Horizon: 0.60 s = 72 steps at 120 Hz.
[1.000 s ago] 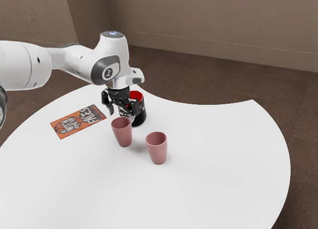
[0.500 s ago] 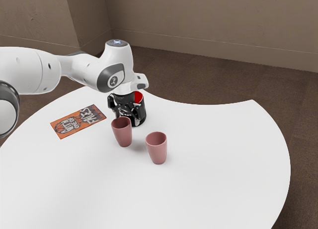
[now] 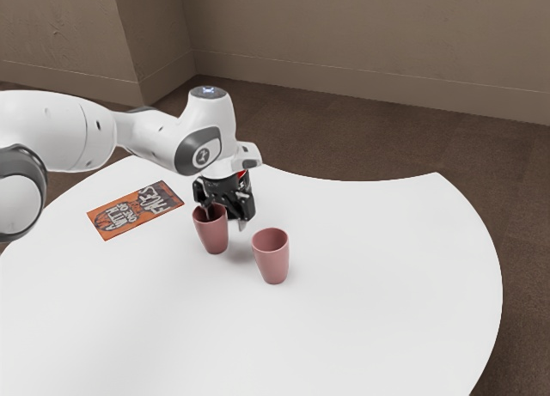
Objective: Place the left cup onto the right cup
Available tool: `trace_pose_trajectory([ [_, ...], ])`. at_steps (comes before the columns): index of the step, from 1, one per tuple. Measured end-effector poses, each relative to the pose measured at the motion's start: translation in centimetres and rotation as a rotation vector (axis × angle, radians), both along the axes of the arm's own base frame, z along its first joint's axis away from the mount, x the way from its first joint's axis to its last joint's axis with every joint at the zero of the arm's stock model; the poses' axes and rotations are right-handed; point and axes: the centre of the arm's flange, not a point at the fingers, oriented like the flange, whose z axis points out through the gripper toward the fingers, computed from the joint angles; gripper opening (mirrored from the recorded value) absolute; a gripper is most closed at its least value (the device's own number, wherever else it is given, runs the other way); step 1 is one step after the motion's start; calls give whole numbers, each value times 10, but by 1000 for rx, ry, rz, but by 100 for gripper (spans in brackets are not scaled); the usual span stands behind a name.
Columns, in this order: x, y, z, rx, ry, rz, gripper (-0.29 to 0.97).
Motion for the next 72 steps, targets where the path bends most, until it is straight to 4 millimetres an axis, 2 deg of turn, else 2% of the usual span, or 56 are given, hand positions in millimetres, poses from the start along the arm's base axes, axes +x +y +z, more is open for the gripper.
trace_pose_trajectory([
  [14, 1, 3, -3, 0, -4, 3, 50],
  [49, 4, 2, -3, 2, -28, -6, 8],
  [72, 5, 2, -3, 4, -35, -8, -5],
])
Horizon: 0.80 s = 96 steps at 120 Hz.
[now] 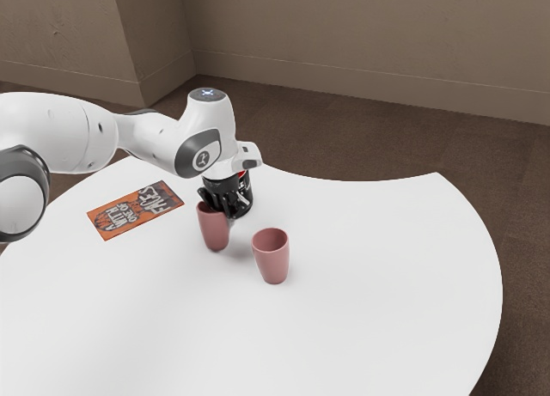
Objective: Place the left cup onto the right cup
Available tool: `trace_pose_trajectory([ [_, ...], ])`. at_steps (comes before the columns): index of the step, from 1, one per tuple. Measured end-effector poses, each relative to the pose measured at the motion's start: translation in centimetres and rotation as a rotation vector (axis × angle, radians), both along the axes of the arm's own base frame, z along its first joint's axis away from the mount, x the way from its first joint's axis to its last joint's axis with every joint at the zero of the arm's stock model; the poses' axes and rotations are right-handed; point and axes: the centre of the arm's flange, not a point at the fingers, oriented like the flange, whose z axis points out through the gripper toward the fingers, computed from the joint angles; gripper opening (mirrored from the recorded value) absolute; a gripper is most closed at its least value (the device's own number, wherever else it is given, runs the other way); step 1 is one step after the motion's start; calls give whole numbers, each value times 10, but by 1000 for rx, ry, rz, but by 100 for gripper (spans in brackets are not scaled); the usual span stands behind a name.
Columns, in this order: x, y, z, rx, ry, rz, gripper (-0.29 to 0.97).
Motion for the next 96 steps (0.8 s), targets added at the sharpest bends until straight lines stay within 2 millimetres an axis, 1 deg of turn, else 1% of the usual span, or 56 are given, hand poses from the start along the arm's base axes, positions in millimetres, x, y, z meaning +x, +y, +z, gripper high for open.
trace_pose_trajectory([
  [10, 0, -1, 1, -1, -2, -2, -6],
  [28, 0, -6, 8, 0, -13, -8, -8],
  [48, 0, -9, 27, 16, -32, -16, -9],
  [56, -1, -18, 39, 17, -39, -27, -10],
  [69, 2, -39, 70, 8, -61, -49, -10],
  [77, -1, -52, 88, 8, -71, -62, -10],
  [96, -14, -75, 122, 19, -89, -80, -10],
])
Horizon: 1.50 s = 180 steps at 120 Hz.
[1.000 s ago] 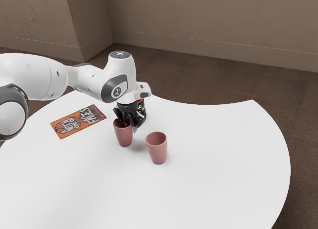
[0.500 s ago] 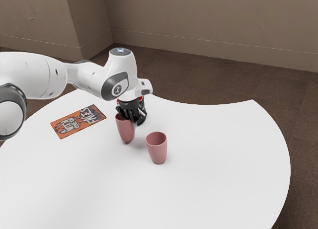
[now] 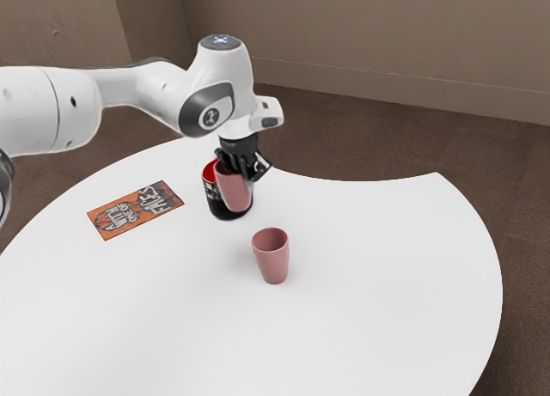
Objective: Place the left cup onto the right cup
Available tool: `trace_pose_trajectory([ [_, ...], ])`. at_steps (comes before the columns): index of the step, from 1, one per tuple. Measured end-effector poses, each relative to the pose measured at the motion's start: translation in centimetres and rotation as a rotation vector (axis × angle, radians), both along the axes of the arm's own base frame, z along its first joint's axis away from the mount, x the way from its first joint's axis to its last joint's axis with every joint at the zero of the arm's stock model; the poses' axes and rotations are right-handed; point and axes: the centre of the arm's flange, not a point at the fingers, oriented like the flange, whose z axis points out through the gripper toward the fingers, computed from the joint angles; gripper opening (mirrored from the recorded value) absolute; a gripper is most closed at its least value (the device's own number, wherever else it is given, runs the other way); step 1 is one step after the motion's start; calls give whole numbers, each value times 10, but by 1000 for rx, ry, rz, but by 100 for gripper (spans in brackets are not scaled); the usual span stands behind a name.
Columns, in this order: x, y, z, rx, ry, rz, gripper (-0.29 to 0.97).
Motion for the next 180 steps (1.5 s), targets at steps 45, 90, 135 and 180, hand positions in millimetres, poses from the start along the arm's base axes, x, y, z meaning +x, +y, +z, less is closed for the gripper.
trace_pose_trajectory([
  [45, -28, -64, 28, 34, -8, -23, -10],
  [90, -62, -103, 25, 33, 5, 49, -10],
  [135, -70, -117, 25, 14, -5, 144, -10],
  [180, -65, -117, 9, 0, 12, 216, -10],
])
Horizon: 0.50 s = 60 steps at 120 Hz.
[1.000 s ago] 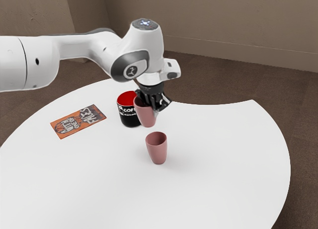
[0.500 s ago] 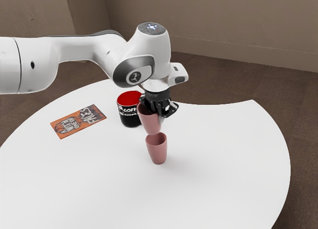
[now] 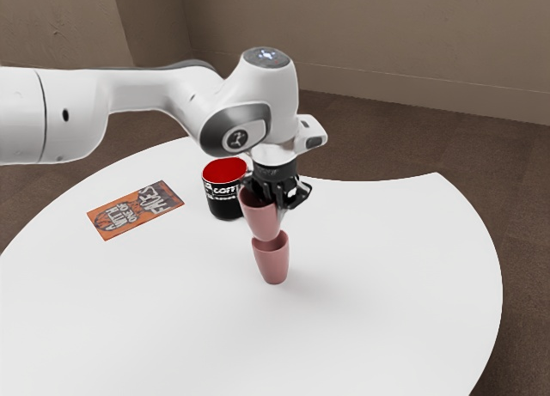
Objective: Place the left cup onto the right cup
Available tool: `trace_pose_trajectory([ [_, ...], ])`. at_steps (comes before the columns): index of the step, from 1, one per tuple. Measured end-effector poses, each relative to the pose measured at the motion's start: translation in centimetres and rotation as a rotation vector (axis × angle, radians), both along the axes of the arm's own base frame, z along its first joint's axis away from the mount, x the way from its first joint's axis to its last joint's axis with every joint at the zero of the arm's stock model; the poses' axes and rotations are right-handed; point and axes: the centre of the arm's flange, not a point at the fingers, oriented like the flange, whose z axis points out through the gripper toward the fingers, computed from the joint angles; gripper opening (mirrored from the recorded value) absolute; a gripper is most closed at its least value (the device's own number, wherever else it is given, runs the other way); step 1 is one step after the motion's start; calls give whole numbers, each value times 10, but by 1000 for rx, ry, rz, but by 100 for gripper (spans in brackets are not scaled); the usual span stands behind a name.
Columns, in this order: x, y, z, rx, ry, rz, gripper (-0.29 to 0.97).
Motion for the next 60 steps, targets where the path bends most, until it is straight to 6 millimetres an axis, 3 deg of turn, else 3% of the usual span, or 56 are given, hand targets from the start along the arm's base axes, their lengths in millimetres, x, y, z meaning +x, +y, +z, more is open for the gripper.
trace_pose_trajectory([
  [60, 12, 6, -17, 16, -16, 28, -10],
])
